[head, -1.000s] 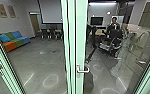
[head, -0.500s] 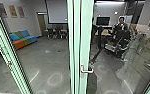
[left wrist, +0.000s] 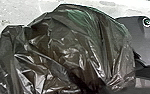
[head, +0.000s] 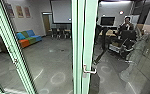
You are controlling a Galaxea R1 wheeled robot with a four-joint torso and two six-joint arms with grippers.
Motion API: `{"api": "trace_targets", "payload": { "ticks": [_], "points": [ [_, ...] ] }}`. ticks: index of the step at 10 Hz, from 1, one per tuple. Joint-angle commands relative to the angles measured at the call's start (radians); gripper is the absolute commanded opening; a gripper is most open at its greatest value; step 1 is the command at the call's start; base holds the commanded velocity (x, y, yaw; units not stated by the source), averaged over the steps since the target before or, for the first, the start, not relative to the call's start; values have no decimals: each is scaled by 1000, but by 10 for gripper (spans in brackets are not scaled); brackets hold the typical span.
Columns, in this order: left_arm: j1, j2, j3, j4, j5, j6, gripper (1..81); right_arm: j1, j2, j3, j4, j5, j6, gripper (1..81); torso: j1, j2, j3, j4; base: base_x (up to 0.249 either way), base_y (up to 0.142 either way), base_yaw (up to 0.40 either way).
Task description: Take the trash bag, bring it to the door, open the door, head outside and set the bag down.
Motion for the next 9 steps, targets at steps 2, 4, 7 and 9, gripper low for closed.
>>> {"api": "trace_targets", "payload": {
  "ticks": [2, 4, 7, 9],
  "points": [
    [-60, -5, -5, 11, 50, 6, 10, 36, 11, 13, -9, -49, -5, 811, 0, 0, 0, 0, 0, 0, 102],
    [-60, -7, -5, 8, 50, 6, 10, 36, 11, 13, -7, -49, -5, 811, 0, 0, 0, 0, 0, 0, 0],
    [-60, -5, -5, 4, 50, 6, 10, 36, 11, 13, -7, -48, -3, 811, 0, 0, 0, 0, 0, 0, 0],
    [-60, -5, -5, -7, 50, 3, 10, 39, 11, 13, -4, -49, -3, 811, 0, 0, 0, 0, 0, 0, 0]
  ]
}}
